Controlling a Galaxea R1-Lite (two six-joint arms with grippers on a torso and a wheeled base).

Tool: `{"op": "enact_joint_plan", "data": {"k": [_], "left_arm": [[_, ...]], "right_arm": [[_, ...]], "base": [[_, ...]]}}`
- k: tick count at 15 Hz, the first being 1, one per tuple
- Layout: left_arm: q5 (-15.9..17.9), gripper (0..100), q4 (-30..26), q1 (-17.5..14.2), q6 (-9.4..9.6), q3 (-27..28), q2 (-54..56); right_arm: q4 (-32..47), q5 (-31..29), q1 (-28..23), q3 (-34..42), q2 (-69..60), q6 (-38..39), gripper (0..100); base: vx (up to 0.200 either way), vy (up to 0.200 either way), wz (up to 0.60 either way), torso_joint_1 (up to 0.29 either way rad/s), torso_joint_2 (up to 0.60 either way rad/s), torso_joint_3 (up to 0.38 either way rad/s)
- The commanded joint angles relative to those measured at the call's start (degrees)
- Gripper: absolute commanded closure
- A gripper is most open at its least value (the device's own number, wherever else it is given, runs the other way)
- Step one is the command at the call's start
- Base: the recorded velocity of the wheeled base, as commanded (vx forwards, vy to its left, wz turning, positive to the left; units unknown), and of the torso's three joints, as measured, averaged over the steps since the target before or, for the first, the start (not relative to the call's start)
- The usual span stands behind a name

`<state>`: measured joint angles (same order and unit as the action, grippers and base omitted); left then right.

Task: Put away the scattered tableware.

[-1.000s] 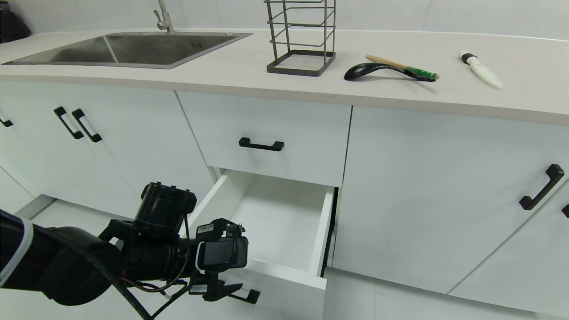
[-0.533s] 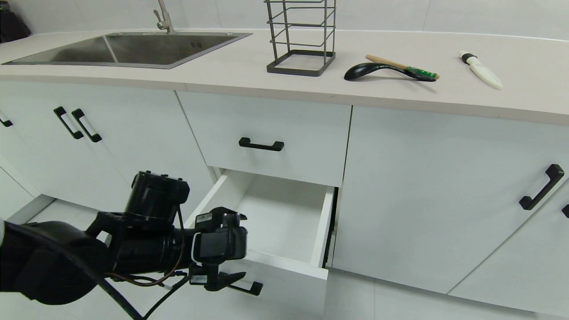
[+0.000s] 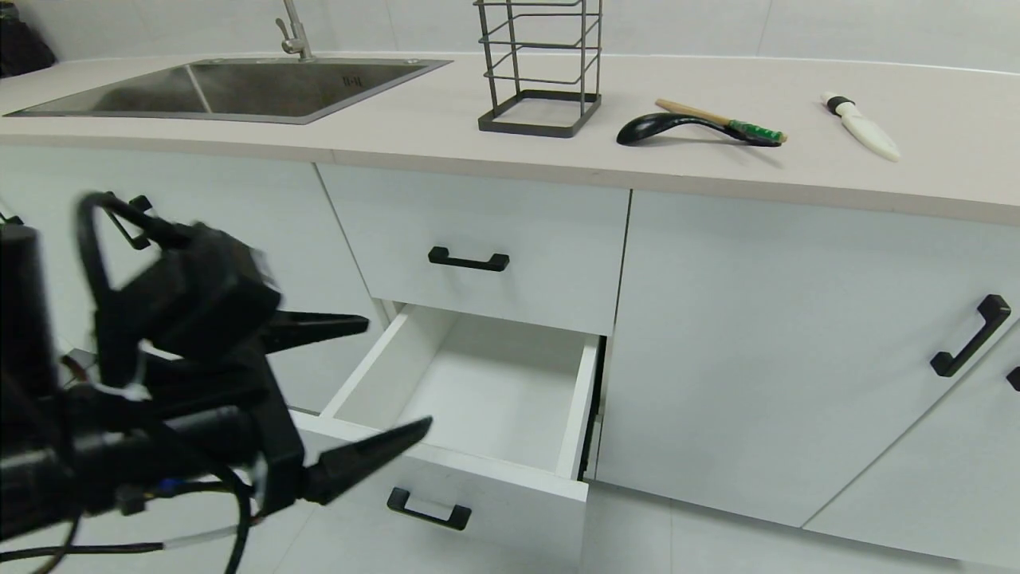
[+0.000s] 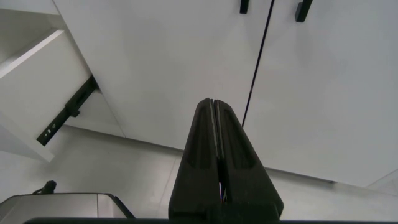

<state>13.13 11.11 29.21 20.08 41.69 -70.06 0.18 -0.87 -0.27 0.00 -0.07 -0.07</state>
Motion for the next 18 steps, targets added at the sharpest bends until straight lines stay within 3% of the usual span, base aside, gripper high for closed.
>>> {"op": "enact_joint_plan", "data": {"k": [1, 2, 4, 5, 7, 12, 14, 16, 18], "left_arm": [[0.6, 0, 0.0, -5.2, -6.72, 0.1, 10.2], [1.3, 0, 0.3, -6.3, -10.41, 0.0, 14.1], [1.2, 0, 0.7, -9.4, -10.59, -4.3, 21.6], [1.3, 0, 0.2, -13.2, -10.06, -9.0, 28.4], [1.0, 0, -1.5, -15.6, -10.06, -16.3, 40.3], [1.1, 0, -16.3, -22.5, -10.32, -25.4, 60.0], [0.8, 0, -20.0, -22.8, -10.41, -29.8, 64.7], [-1.0, 0, -18.2, -23.8, -12.78, -36.2, 64.6], [-1.7, 0, -15.6, -28.4, -16.21, -38.1, 66.7]], "right_arm": [[0.0, 0.0, 0.0, 0.0, 0.1, 0.0, 100], [0.0, 0.0, 0.0, 0.0, 0.1, 0.0, 100], [0.0, 0.1, 0.0, 0.0, 0.1, 0.0, 100], [0.0, 0.1, 0.0, 0.0, 0.1, 0.0, 100], [0.0, 0.0, 0.1, 0.0, 0.1, -0.1, 100], [0.0, 0.1, 0.1, 0.0, 0.1, -0.1, 100], [0.0, 0.1, 0.1, 0.0, 0.1, -0.1, 100], [0.0, 0.1, 0.1, 0.0, 0.1, 0.0, 100], [0.0, 0.1, 0.1, 0.0, 0.1, 0.0, 100]], "base": [[0.0, 0.0, 0.0, 0.0, 0.0, 0.0], [0.0, 0.0, 0.0, 0.0, 0.0, 0.0], [0.0, 0.0, 0.0, 0.0, 0.0, 0.0], [0.0, 0.0, 0.0, 0.0, 0.0, 0.0], [0.0, 0.0, 0.0, 0.0, 0.0, 0.0], [0.0, 0.0, 0.0, 0.0, 0.0, 0.0], [0.0, 0.0, 0.0, 0.0, 0.0, 0.0], [0.0, 0.0, 0.0, 0.0, 0.0, 0.0], [0.0, 0.0, 0.0, 0.0, 0.0, 0.0]]}}
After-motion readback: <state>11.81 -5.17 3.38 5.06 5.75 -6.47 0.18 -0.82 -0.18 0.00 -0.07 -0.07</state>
